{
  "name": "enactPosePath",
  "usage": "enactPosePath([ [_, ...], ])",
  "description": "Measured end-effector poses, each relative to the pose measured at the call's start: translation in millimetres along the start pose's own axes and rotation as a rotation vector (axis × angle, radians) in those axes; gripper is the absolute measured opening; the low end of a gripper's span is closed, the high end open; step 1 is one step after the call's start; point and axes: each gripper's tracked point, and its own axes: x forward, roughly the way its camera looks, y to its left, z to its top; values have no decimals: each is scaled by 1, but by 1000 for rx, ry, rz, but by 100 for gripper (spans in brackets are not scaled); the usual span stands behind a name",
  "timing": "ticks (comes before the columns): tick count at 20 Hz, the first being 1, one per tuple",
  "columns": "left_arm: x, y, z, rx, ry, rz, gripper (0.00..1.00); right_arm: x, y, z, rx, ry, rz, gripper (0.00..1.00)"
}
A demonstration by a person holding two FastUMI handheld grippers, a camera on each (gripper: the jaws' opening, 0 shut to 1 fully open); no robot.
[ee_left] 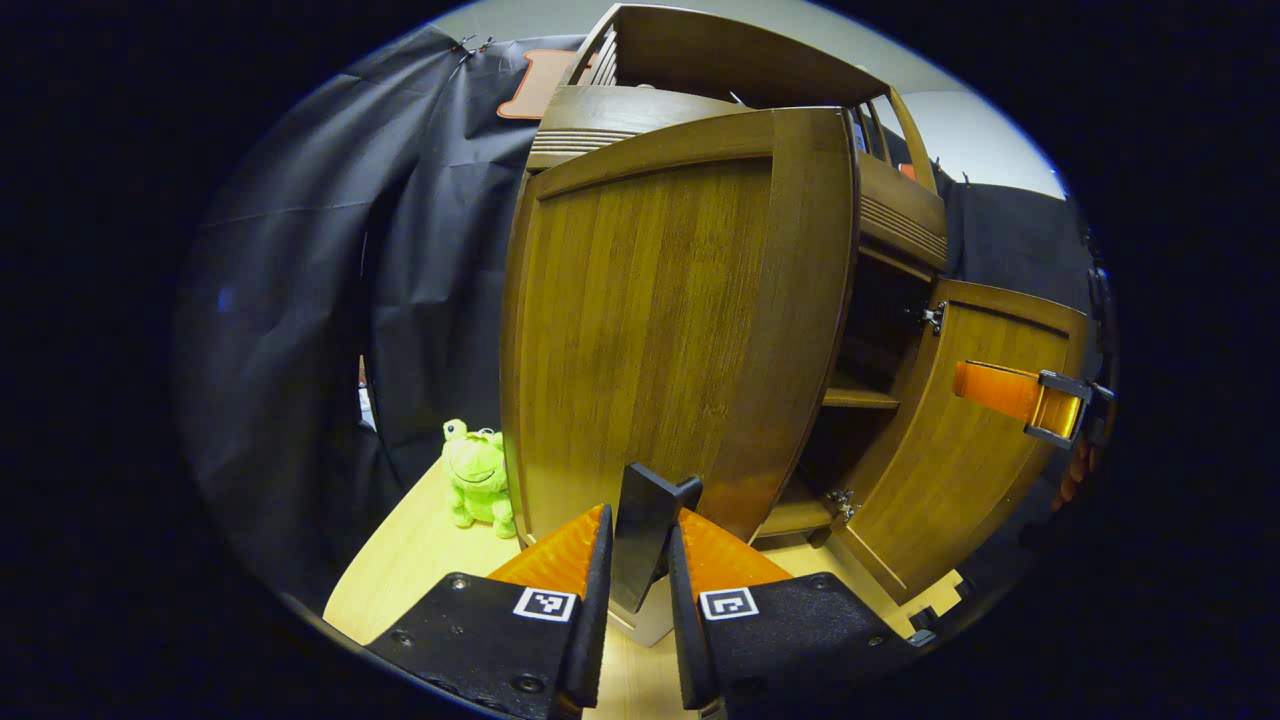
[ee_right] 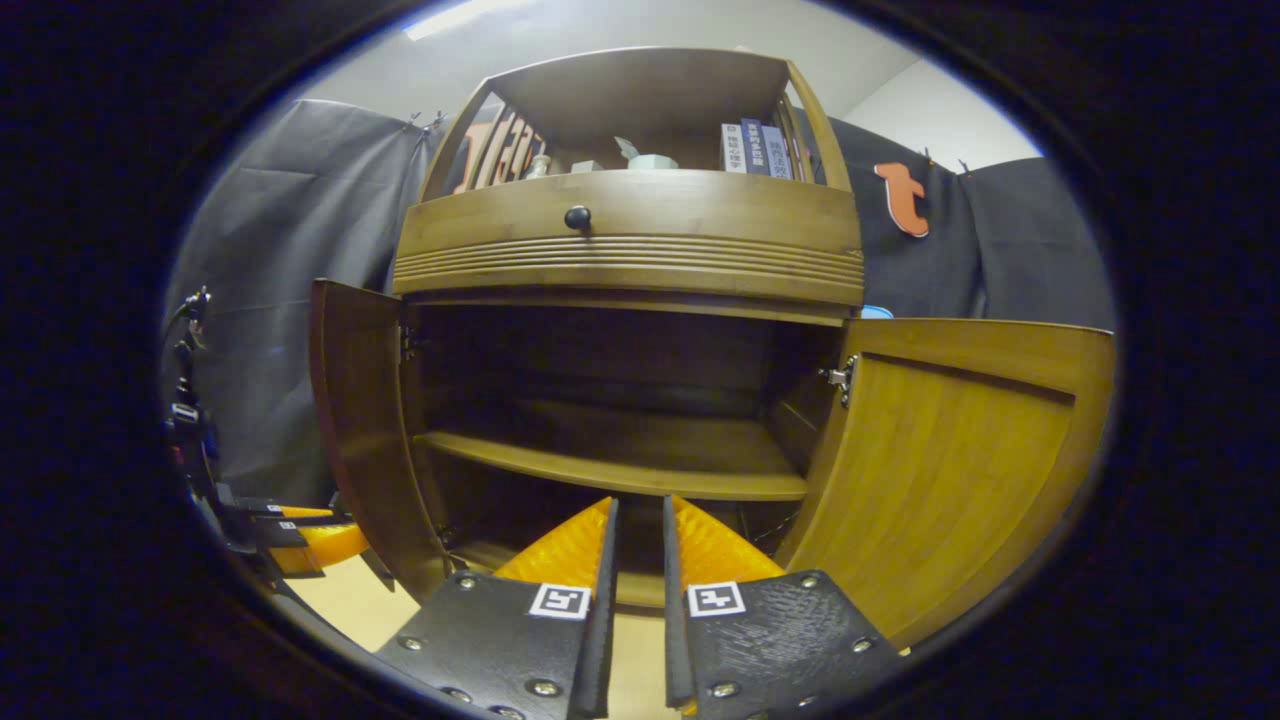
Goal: Open the right door of the double-door shoe cabinet with the right hand, and open the left door with the left hand.
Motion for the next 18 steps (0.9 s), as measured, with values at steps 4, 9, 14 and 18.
enactPosePath([
  [4,-11,16,1,-3,-6,40,31,8,7,-5,4,15,28,21],
  [9,-24,51,-2,-12,5,112,24,16,23,-11,16,31,82,21],
  [14,-34,89,-2,62,24,174,19,27,49,-19,7,54,140,22],
  [18,-54,112,-5,88,37,186,18,35,67,-21,10,67,182,22],
])
